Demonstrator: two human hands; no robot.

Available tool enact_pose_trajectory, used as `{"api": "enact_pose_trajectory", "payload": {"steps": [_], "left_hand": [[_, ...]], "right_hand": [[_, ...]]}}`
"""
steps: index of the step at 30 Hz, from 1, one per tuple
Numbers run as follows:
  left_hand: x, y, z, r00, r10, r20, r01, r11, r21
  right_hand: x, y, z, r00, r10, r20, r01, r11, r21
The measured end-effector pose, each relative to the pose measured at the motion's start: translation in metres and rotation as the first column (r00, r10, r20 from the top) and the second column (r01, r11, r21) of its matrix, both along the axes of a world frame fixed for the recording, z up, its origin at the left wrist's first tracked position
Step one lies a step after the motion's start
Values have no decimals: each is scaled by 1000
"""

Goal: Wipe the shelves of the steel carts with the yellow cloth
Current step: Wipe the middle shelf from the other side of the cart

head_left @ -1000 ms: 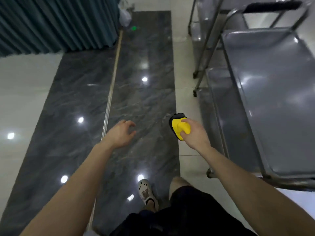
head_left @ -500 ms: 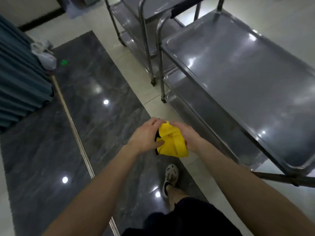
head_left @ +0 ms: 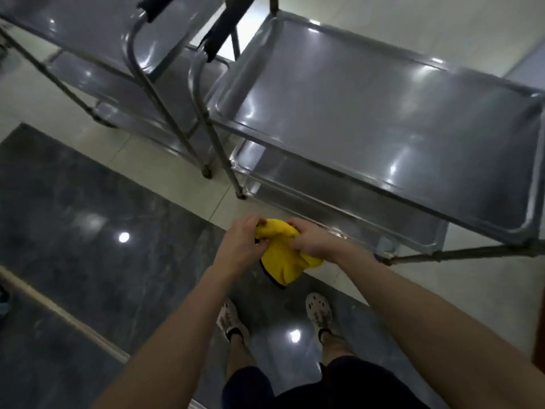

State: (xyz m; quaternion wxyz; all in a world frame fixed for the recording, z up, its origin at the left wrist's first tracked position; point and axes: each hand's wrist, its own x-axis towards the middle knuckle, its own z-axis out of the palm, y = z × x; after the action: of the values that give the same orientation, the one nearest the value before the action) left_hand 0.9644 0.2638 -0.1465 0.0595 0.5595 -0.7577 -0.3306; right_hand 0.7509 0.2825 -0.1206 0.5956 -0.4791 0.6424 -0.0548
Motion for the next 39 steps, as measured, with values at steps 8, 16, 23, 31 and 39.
{"api": "enact_pose_trajectory", "payload": {"steps": [8,16,23,31,39], "left_hand": [[55,-77,-33,1000,-26,-2,26,995,92],[42,-123,-102,933,251,-257,-204,959,198],[17,-188,-203,966,-17,-259,50,991,121],[-38,-293,-265,926,-126,-356,45,973,-228],[34,-332,-343,719,98,-688,-640,479,-600]], "right_hand": [[48,13,-42,930,-314,-191,275,940,-203],[63,-18,-116,634,-773,-41,680,581,-448],[37,-80,-221,641,-766,52,727,583,-362],[-3,-172,-293,692,-671,-268,289,598,-748],[31,-241,-373,568,-617,-544,-92,610,-787]]}}
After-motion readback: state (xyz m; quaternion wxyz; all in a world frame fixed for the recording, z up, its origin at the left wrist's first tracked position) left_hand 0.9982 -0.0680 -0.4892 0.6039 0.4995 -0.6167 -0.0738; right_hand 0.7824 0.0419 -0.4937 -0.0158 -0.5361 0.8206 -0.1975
